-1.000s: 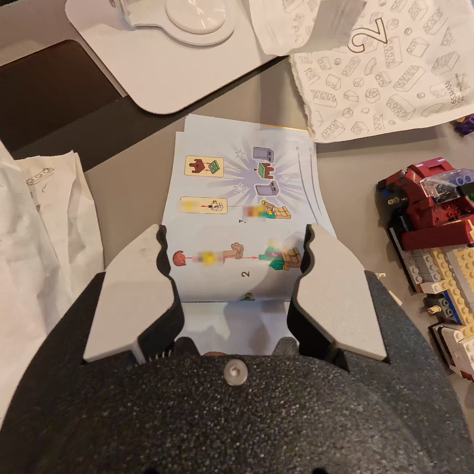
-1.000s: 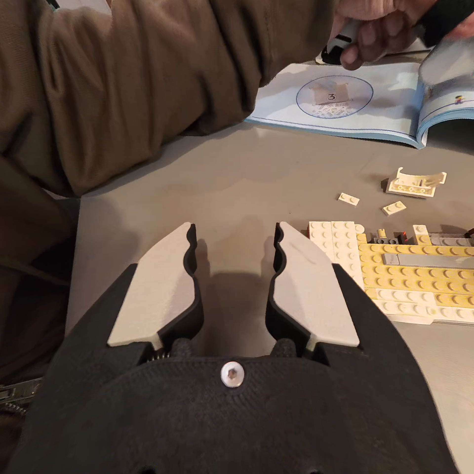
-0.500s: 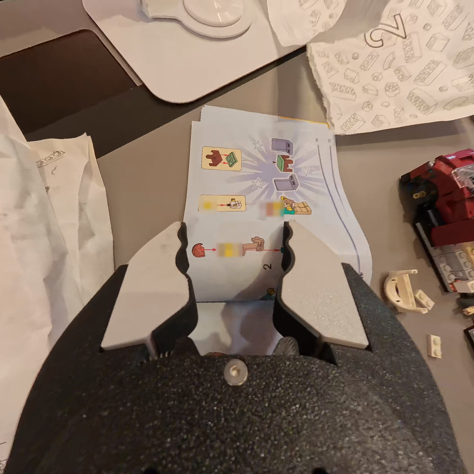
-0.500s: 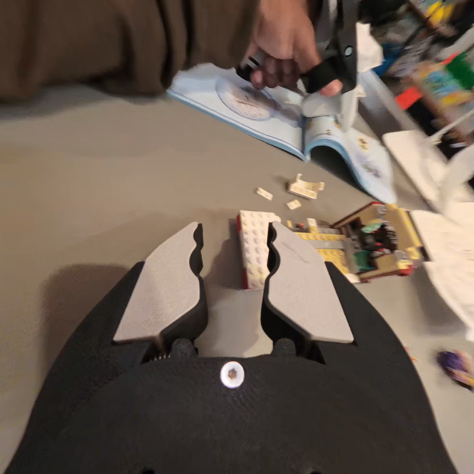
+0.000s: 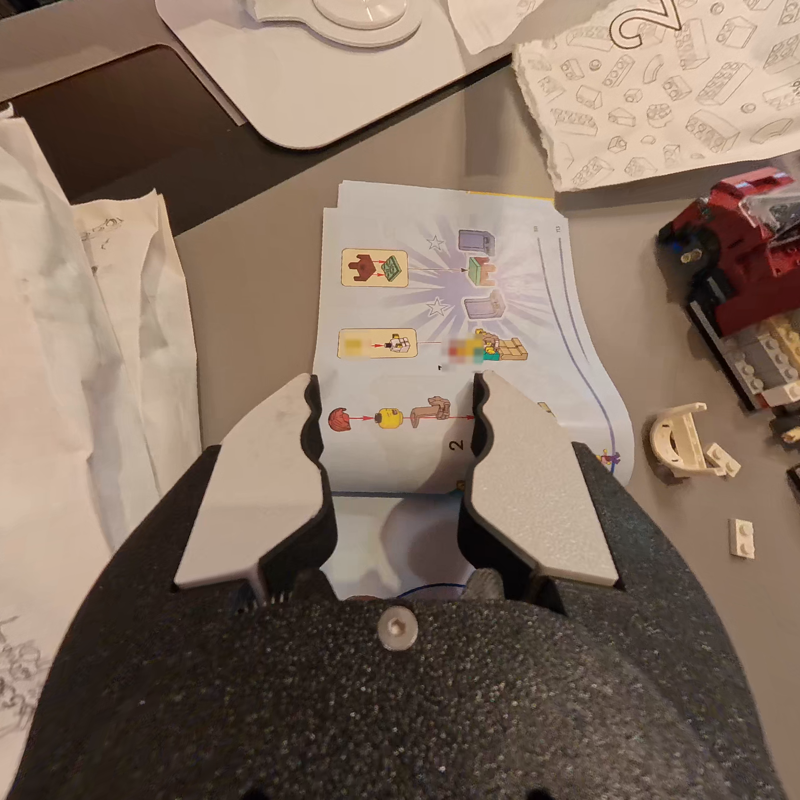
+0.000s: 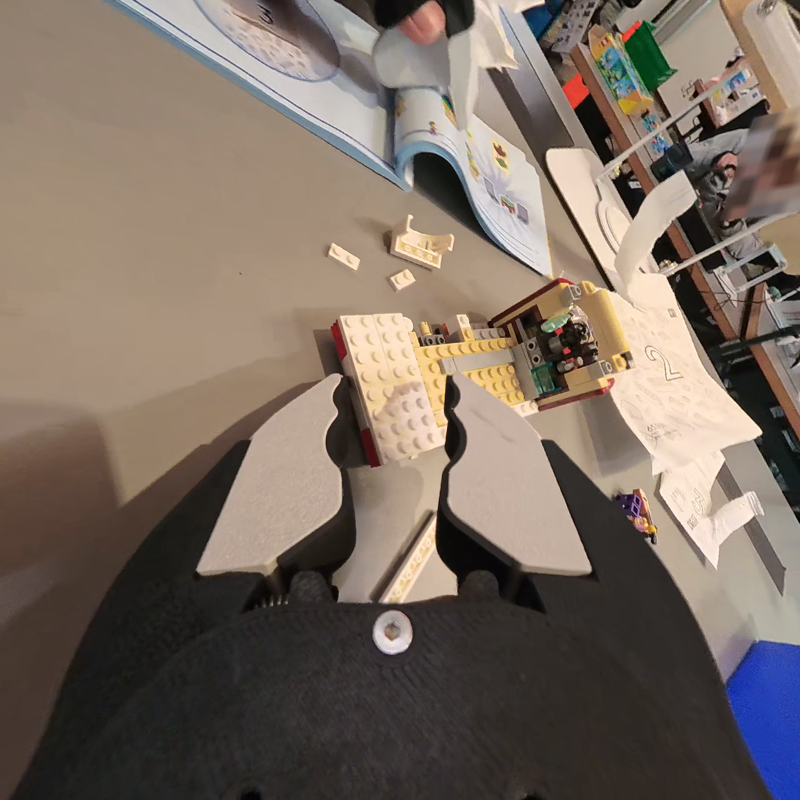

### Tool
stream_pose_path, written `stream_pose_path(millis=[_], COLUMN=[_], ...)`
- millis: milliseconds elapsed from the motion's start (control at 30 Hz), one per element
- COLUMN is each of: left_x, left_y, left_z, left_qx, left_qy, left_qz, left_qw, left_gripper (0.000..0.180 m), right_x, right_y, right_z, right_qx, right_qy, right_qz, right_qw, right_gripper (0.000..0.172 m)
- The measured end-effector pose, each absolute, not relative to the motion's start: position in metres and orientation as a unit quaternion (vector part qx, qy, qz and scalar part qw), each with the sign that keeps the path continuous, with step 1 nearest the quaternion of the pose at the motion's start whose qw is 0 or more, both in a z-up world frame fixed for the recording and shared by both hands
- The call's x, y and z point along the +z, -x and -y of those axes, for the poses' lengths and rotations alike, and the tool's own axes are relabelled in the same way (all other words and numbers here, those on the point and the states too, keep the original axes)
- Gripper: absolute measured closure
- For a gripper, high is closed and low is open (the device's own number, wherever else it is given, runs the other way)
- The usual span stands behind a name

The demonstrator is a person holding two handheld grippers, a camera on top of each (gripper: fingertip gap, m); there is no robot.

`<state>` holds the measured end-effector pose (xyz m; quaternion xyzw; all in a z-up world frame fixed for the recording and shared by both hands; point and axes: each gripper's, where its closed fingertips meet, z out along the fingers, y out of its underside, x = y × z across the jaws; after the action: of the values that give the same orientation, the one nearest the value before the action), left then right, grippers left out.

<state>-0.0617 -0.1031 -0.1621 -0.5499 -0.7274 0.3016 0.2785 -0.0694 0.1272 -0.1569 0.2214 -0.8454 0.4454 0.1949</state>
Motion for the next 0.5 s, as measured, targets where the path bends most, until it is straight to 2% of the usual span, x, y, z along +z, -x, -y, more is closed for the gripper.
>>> stream_pose_path(millis=[267,500], left_x=[-0.152,-0.112], left_y=[0.040,0.027], left_z=[0.098,0.079], left_qx=[0.334,0.408], left_qy=[0.542,0.526], left_qz=[0.725,0.703], left_qw=[0.261,0.250], left_gripper=[0.114,0.093], right_x=[-0.154,-0.147], right_y=[0.069,0.044], right_z=[-0.128,-0.133], right_qx=[0.448,0.468], right_qy=[-0.226,-0.258], right_qz=[0.840,0.821], right_qw=[0.206,0.201], right_gripper=[0.130,0.130])
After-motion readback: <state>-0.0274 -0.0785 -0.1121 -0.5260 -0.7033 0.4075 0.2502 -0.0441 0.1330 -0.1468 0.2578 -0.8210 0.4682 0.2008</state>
